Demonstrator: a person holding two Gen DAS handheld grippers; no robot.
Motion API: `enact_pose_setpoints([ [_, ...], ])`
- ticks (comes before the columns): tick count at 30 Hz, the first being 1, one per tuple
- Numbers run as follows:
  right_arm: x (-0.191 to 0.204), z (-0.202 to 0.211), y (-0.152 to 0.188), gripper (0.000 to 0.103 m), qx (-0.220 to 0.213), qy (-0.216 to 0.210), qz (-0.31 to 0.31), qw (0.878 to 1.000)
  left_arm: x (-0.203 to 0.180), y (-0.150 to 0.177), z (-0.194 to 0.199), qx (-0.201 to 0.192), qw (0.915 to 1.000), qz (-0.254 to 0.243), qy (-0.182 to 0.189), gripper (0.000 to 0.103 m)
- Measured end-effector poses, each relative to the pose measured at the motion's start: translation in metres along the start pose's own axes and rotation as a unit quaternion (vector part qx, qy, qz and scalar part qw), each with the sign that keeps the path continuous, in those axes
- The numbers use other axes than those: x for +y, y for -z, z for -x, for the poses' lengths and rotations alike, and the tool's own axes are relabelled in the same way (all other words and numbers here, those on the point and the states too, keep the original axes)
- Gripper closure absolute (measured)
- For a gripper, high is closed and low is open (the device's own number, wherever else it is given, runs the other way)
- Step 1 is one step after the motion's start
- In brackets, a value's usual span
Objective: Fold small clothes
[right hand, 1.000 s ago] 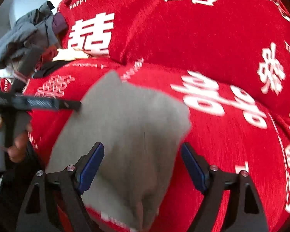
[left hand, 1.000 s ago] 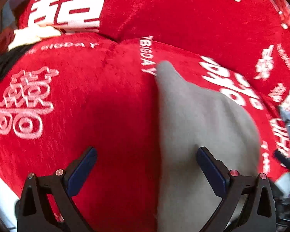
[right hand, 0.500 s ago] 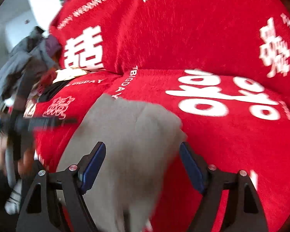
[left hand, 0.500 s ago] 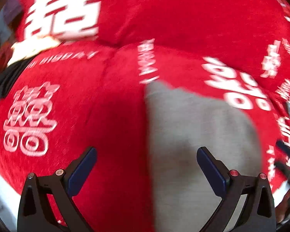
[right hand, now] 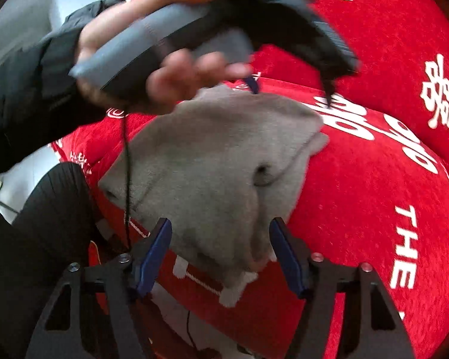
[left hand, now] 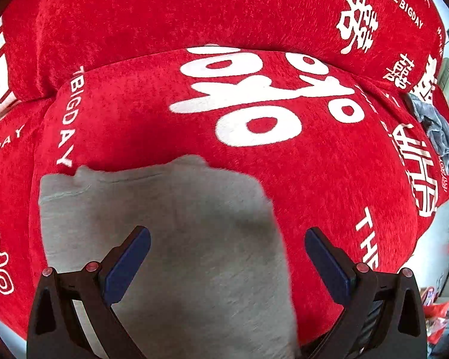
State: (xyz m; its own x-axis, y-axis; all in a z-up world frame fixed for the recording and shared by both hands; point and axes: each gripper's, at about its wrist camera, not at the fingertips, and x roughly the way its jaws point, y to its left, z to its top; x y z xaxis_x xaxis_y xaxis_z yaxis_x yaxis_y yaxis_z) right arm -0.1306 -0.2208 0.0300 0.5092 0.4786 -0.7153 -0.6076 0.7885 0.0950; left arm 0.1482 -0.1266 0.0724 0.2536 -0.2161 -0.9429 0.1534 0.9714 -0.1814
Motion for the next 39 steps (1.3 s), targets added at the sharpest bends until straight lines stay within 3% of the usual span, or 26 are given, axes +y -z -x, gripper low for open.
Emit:
enact_pose_setpoints([
  [2,0.0,-0.005,0.001,0.046,0.0,-0.009,0.003,1.0,-0.01,-0.003,-0.003,0.001,0.9998,-0.01,-0.017,0.0],
  [4,-0.004,-0.008,0.005,0.054,0.004,-0.019,-0.002,1.0,-0.018,-0.007,-0.014,0.0,0.9975,-0.023,-0.067,0.002],
  [5,-0.007,-0.009,0.007,0.057,0.005,-0.023,-0.005,1.0,-0.018,-0.007,-0.016,0.003,0.9971,-0.023,-0.073,0.018],
  [7,-0.013,-0.008,0.009,0.059,0.0,-0.034,-0.012,0.999,-0.017,-0.007,-0.027,0.031,0.997,-0.021,-0.068,0.04],
  [9,-0.018,-0.004,0.01,0.059,-0.01,-0.044,-0.017,0.999,-0.018,-0.007,-0.026,0.024,0.9967,-0.02,-0.074,0.043],
  [10,-0.021,-0.001,0.01,0.059,-0.018,-0.054,-0.022,0.998,-0.02,-0.006,-0.024,0.02,0.9965,-0.023,-0.077,0.053],
  [16,-0.028,-0.007,0.005,0.059,-0.024,-0.075,-0.028,0.996,-0.022,-0.005,-0.018,0.012,0.997,-0.031,-0.07,0.09],
  [18,-0.033,-0.008,0.005,0.062,-0.027,-0.088,-0.042,0.995,-0.022,-0.006,-0.016,0.008,0.9974,-0.029,-0.066,0.094],
  [19,-0.036,-0.009,0.004,0.072,-0.026,-0.102,-0.051,0.993,-0.021,-0.006,-0.015,0.008,0.9976,-0.027,-0.064,0.094],
  [20,-0.038,-0.009,0.003,0.097,-0.019,-0.119,-0.059,0.991,-0.02,-0.006,-0.014,0.007,0.9977,-0.025,-0.063,0.094],
  [24,-0.031,0.011,0.002,0.097,-0.016,-0.147,-0.046,0.988,-0.018,-0.01,0.009,-0.013,0.9991,-0.006,-0.04,0.094],
  [27,-0.022,0.016,0.007,0.097,0.003,-0.134,-0.022,0.991,-0.023,-0.013,0.021,-0.032,0.9986,-0.014,-0.04,0.095],
  [31,-0.029,-0.014,0.024,0.097,0.059,-0.116,-0.05,0.99,-0.028,-0.015,-0.012,0.002,0.9986,-0.017,-0.049,0.095],
  [34,-0.031,-0.014,0.029,0.097,0.054,-0.117,-0.066,0.989,-0.027,-0.014,-0.038,0.022,0.9982,-0.009,-0.055,0.095],
  [39,-0.03,-0.016,0.03,0.097,0.057,-0.092,-0.053,0.993,-0.033,-0.017,-0.046,0.024,0.9974,-0.015,-0.066,0.094],
])
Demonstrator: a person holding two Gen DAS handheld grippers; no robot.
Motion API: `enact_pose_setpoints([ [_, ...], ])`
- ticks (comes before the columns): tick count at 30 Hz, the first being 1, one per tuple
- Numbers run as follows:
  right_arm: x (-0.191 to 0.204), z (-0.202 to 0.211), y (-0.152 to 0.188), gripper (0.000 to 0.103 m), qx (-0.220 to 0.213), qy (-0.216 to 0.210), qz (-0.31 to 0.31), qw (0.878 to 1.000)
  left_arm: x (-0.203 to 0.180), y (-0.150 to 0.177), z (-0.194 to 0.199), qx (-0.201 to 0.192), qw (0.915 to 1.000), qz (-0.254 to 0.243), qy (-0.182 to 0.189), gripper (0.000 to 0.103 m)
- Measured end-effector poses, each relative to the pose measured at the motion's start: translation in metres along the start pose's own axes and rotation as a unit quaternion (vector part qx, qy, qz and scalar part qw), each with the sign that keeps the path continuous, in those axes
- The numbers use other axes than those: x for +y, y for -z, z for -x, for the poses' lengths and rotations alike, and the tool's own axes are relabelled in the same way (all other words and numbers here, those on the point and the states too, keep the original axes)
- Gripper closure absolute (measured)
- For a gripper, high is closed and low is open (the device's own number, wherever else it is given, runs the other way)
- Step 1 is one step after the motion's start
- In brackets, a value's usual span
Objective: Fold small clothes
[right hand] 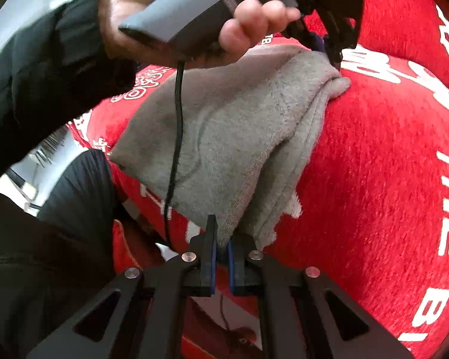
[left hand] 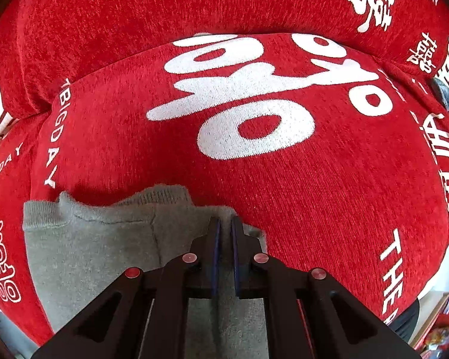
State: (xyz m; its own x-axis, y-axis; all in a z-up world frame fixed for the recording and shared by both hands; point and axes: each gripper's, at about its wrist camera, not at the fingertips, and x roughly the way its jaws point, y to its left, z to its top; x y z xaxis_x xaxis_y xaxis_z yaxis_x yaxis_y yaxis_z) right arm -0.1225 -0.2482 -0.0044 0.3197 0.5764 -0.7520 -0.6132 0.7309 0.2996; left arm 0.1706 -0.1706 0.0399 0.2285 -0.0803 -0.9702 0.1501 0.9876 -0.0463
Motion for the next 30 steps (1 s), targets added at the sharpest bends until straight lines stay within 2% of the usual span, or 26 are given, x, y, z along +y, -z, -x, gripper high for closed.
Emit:
enact_pose_setpoints([
  [4,0.004,0.015,-0.005,0.093,-0.007,0.018,0.004,1.0,0.01,-0.004,0.03,-0.001,0.9991,0.011,0.041,0.094],
  [5,0.006,0.02,-0.006,0.089,-0.015,0.022,0.004,1.0,0.015,-0.004,0.042,-0.009,0.9986,0.015,0.049,0.079],
  [6,0.005,0.032,-0.01,0.079,-0.031,0.031,0.004,0.999,0.02,-0.002,0.055,-0.019,0.9979,0.017,0.06,0.038],
  [7,0.003,0.04,-0.013,0.069,-0.041,0.04,0.004,0.998,0.025,0.001,0.067,-0.034,0.997,0.019,0.067,0.015],
  [8,0.002,0.047,-0.018,0.041,-0.052,0.052,0.004,0.997,0.032,0.006,0.081,-0.064,0.9953,0.024,0.068,0.0],
  [9,0.001,0.053,-0.024,0.022,-0.067,0.066,0.005,0.996,0.041,0.015,0.098,-0.108,0.9916,0.034,0.063,0.0],
  [10,0.0,0.06,-0.03,0.021,-0.089,0.08,0.009,0.993,0.051,0.024,0.109,-0.13,0.9886,0.044,0.062,0.0],
  [12,-0.002,0.063,-0.045,0.021,-0.109,0.088,0.015,0.99,0.062,0.033,0.111,-0.113,0.989,0.041,0.086,0.0],
  [13,-0.005,0.059,-0.056,0.021,-0.111,0.09,0.012,0.99,0.07,0.039,0.11,-0.107,0.9899,0.041,0.084,0.0],
  [16,-0.012,0.046,-0.084,0.021,-0.119,0.077,0.014,0.99,0.091,0.066,0.107,-0.127,0.9906,0.044,0.027,0.0],
  [18,-0.014,0.033,-0.101,0.021,-0.114,0.07,0.02,0.991,0.107,0.09,0.096,-0.121,0.9916,0.046,-0.01,0.0],
  [20,-0.018,0.015,-0.121,0.021,-0.105,0.053,0.026,0.993,0.122,0.112,0.086,-0.112,0.9915,0.06,-0.028,0.0],
  [24,-0.038,-0.017,-0.146,0.021,-0.068,0.02,0.015,0.997,0.148,0.15,0.066,-0.098,0.9905,0.094,-0.022,0.0],
  [25,-0.044,-0.028,-0.148,0.021,-0.053,0.028,0.006,0.998,0.149,0.155,0.059,-0.09,0.9914,0.092,-0.027,0.0],
  [27,-0.067,-0.055,-0.152,0.02,-0.016,0.07,-0.025,0.997,0.15,0.161,0.051,-0.089,0.9914,0.09,-0.032,0.0],
  [28,-0.082,-0.067,-0.151,0.019,0.003,0.086,-0.05,0.995,0.152,0.164,0.048,-0.094,0.9908,0.094,-0.025,0.0],
  [30,-0.101,-0.067,-0.146,0.018,-0.003,0.049,-0.108,0.993,0.155,0.169,0.047,-0.098,0.99,0.101,-0.014,0.0],
])
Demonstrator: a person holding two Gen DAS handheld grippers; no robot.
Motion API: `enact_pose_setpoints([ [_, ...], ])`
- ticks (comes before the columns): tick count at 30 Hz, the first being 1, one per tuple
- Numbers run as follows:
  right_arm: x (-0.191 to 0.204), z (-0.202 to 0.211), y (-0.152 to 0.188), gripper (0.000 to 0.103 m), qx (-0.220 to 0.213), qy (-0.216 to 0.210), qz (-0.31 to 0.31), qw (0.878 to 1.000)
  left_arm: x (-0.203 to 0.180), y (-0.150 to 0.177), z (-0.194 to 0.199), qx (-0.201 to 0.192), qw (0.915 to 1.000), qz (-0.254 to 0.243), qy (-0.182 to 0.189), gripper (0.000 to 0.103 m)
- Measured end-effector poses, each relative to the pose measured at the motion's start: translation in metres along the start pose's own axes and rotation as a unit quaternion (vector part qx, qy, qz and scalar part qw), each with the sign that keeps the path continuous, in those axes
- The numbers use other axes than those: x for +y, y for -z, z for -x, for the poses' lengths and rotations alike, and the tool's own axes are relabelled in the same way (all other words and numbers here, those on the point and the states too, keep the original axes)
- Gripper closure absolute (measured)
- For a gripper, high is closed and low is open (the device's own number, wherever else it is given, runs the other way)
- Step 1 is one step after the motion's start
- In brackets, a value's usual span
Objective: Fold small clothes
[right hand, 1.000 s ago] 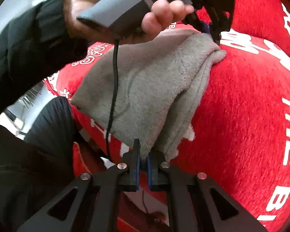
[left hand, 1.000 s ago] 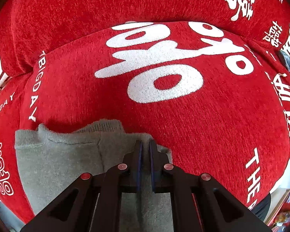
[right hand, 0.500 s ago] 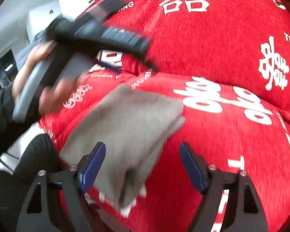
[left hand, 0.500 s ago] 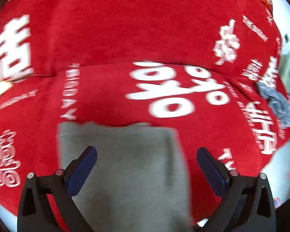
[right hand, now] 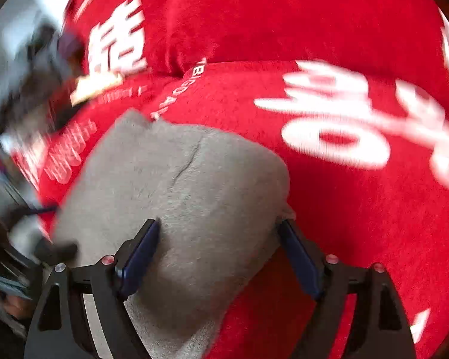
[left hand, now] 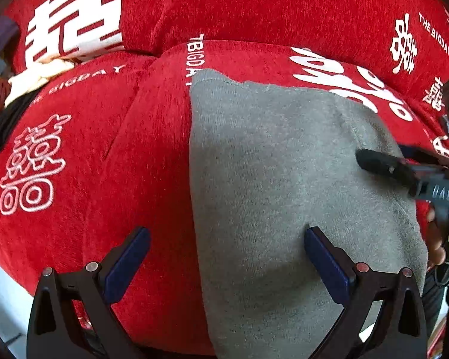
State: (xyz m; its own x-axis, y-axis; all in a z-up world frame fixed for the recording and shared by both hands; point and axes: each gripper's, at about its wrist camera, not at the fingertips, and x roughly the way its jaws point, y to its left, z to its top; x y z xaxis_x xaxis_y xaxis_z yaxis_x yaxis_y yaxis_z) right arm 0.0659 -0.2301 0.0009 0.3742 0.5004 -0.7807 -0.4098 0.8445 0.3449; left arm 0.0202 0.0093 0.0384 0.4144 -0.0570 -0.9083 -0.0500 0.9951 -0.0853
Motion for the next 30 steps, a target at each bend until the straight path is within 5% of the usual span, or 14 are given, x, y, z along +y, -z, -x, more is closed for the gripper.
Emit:
enact_pose_setpoints([
  [4,0.027,0.029,0.006,0.018,-0.039,0.048,0.036,0.997,0.001,0.004,0.005,-0.012,0.9999,-0.008,0.0,0.0],
  [12,0.08,0.046,-0.004,0.018,-0.056,0.03,0.081,0.995,0.013,0.022,0.023,-0.025,0.9996,-0.002,0.016,0.0],
  [17,0.055,0.008,0.004,0.018,-0.001,0.158,0.031,0.987,0.044,0.047,0.036,-0.028,0.9994,0.01,0.017,0.0],
  [20,0.045,0.033,0.021,0.018,-0.039,0.121,-0.027,0.992,0.064,0.072,0.046,-0.036,0.9993,0.0,0.008,0.0],
  [24,0.071,0.073,0.064,0.018,-0.064,0.097,0.021,0.993,0.068,0.108,0.049,-0.032,0.9979,-0.056,-0.008,0.0],
  [30,0.099,0.088,0.13,0.018,-0.048,0.066,0.07,0.994,0.024,0.127,0.039,-0.044,0.9909,-0.126,-0.017,0.0],
])
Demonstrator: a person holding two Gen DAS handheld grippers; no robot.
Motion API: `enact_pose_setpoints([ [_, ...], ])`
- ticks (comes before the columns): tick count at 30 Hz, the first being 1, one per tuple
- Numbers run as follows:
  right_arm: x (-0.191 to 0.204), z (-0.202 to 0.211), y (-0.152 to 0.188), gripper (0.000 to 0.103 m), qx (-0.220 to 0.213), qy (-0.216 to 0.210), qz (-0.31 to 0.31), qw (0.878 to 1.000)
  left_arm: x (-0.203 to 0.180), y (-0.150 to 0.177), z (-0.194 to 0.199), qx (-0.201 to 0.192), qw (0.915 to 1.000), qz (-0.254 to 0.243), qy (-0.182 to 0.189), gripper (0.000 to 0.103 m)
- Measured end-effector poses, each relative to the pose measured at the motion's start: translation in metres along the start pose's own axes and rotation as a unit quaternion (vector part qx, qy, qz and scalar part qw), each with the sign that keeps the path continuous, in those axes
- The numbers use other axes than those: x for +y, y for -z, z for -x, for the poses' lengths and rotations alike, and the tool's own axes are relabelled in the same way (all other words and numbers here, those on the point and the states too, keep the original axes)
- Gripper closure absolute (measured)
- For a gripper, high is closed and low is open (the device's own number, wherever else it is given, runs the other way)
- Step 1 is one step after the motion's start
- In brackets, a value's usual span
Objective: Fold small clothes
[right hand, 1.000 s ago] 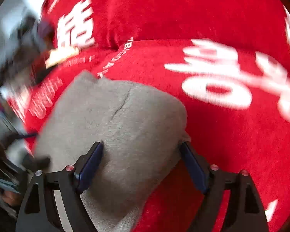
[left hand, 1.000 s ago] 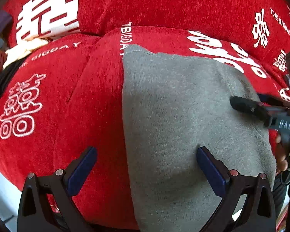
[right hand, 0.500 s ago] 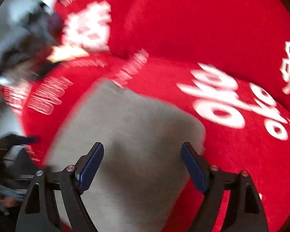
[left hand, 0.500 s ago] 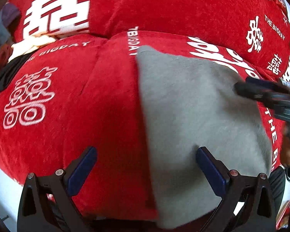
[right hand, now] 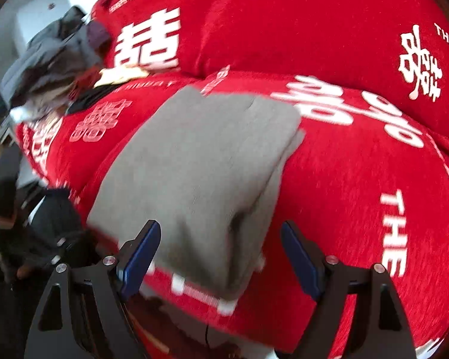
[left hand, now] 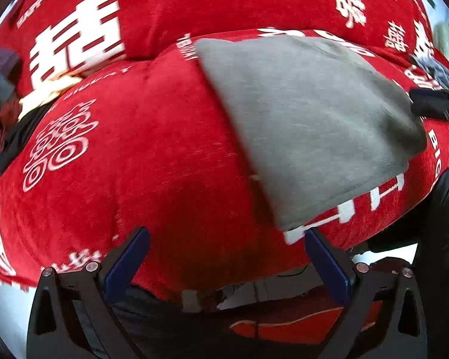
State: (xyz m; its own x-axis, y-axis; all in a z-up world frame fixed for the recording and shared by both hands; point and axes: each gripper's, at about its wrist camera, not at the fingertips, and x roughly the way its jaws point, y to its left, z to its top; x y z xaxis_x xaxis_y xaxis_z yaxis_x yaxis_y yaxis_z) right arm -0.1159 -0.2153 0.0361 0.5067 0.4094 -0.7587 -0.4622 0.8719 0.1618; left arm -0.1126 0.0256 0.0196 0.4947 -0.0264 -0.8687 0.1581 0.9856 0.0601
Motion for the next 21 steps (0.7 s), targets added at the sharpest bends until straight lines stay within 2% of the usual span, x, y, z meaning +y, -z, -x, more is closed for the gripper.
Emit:
enact_pose_setpoints([
  [2,0.008,-0.002,0.011,0.019,-0.001,0.001,0.012,1.0,-0.007,-0.004,-0.005,-0.005,1.0,0.0,0.0,0.0],
  [4,0.01,-0.008,0.016,0.024,0.0,0.006,0.018,1.0,-0.009,-0.01,-0.014,-0.006,0.9999,0.006,-0.01,0.0],
  [6,0.01,-0.014,0.018,0.041,0.007,0.001,0.014,1.0,-0.006,-0.012,-0.019,-0.005,0.9997,0.017,-0.019,0.0],
  [8,0.009,-0.017,0.021,0.053,0.013,-0.019,0.005,1.0,0.0,-0.011,-0.019,-0.007,0.9992,0.038,-0.013,0.0],
  [10,0.011,-0.019,0.024,0.053,0.013,-0.02,0.008,1.0,0.006,-0.01,-0.017,-0.012,0.9983,0.057,-0.004,0.0],
  [11,0.012,-0.021,0.025,0.057,0.015,-0.018,0.011,1.0,0.006,-0.009,-0.016,-0.015,0.9981,0.06,-0.005,0.0],
  [13,0.013,-0.025,0.026,0.076,0.02,-0.019,0.013,1.0,0.006,-0.01,-0.015,-0.023,0.9978,0.061,-0.011,0.0],
  [14,0.013,-0.025,0.026,0.094,0.022,-0.018,0.013,1.0,0.005,-0.01,-0.015,-0.024,0.9979,0.059,-0.011,0.011],
  [15,0.011,-0.026,0.027,0.096,0.025,-0.014,0.009,1.0,0.006,-0.01,-0.016,-0.021,0.9982,0.056,-0.004,0.033],
  [17,0.006,-0.024,0.028,0.097,0.029,-0.016,0.001,0.999,0.007,-0.009,-0.024,0.011,0.9974,0.06,0.038,0.047],
  [21,-0.004,-0.023,0.036,0.098,0.042,-0.012,-0.012,0.999,0.02,-0.004,-0.031,0.032,0.9915,0.108,0.066,0.047],
])
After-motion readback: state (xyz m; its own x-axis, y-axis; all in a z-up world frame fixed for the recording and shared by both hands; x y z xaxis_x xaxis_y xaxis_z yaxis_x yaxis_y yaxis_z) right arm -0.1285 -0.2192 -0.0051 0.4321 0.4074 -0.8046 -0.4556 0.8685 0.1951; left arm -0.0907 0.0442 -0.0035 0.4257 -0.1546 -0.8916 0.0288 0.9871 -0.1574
